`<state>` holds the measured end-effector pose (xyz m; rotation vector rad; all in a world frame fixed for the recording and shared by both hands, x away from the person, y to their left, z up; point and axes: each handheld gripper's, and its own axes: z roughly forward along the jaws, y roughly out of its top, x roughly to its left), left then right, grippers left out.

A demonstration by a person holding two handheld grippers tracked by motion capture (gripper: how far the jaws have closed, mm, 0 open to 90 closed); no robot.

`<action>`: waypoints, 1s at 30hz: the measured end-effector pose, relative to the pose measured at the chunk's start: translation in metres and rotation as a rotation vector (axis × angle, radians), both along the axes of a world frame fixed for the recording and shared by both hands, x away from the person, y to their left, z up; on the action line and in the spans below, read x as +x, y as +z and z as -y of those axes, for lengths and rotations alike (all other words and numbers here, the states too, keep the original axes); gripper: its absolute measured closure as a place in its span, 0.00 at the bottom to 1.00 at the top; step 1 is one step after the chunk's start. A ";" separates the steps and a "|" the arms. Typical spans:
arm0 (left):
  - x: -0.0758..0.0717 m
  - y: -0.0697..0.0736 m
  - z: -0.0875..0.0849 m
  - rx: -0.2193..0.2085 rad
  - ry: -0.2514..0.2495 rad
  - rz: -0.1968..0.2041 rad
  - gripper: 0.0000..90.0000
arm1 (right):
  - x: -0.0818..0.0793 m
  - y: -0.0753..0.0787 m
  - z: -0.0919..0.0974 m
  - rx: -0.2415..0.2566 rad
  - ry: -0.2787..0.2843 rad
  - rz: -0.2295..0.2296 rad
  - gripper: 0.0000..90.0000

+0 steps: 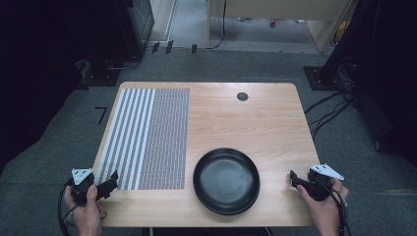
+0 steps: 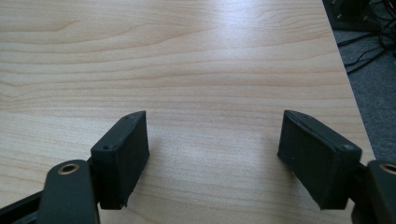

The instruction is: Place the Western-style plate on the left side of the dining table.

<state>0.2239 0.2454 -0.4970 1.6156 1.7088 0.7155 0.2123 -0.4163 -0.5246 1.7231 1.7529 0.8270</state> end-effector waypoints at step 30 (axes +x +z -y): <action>-0.002 0.020 0.069 0.000 -0.178 0.078 0.17 | -0.004 0.011 -0.005 0.081 -0.055 0.015 0.20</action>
